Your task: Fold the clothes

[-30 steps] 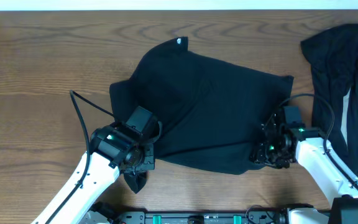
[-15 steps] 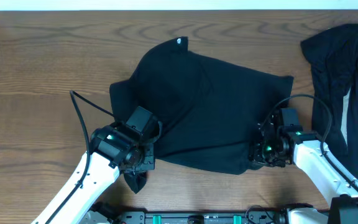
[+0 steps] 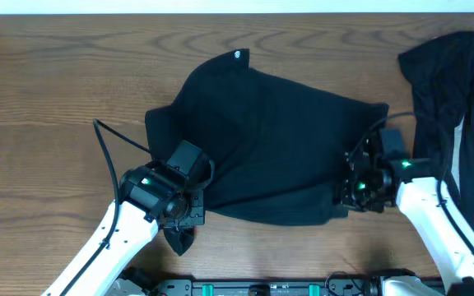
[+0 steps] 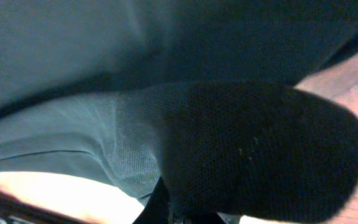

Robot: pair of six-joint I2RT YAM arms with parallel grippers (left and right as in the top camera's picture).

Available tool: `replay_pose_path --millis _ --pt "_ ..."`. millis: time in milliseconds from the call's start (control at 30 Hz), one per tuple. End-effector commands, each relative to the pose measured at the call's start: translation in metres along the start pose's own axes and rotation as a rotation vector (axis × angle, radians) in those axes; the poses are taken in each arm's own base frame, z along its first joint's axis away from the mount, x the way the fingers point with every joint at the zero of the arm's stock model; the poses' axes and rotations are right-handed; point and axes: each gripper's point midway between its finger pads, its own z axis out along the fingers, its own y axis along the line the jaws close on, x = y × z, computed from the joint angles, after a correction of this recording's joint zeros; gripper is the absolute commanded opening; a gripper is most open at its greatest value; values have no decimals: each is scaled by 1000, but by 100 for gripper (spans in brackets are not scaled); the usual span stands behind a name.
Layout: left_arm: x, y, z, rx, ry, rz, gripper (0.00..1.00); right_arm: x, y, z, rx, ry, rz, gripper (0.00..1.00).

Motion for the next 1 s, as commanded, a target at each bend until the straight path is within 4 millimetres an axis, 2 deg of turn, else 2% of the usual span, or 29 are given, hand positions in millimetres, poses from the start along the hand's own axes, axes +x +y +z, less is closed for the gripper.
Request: replay_pose_path --millis 0,100,167,233,267,367,400,533,600,667,767,800,867,900,967 --pt "-4 2 -5 -7 -17 2 6 -20 13 -26 11 -88 -53 1" --pt "-9 -1 -13 7 -39 2 6 -33 27 -43 -32 -154 -92 1" --pt "-13 -4 -23 23 -64 3 6 -39 39 -56 -63 -190 -223 1" --pt "-19 -8 -38 44 -99 4 6 -48 18 -68 70 -232 -107 1" --pt "-22 -10 -45 54 -115 5 6 -51 13 -75 101 -246 -61 1" --pt "-29 -15 -71 81 -165 39 6 -54 43 -92 -13 -257 -254 1" --pt "-30 -16 -79 89 -181 49 6 -58 45 -98 -7 -275 -247 1" --pt "-39 -17 -113 98 -254 75 6 -75 31 -133 101 -389 -34 1" --pt "-43 -12 -132 76 -303 75 6 -82 50 -155 41 -450 -94 1" --pt "-46 -9 -153 73 -352 89 6 -83 73 -181 -25 -507 -229 1" --pt "-49 -9 -190 97 -437 121 6 -90 65 -229 43 -655 -75 1" --pt "-49 -9 -207 115 -476 132 6 -90 72 -243 23 -688 -93 1" --pt "-47 -9 -236 145 -542 149 6 -82 100 -272 -56 -740 -272 1" --pt "-45 -8 -251 160 -574 150 6 -78 106 -286 -67 -771 -298 1" --pt "-37 -4 -282 189 -632 153 6 -73 103 -318 -50 -852 -219 1"
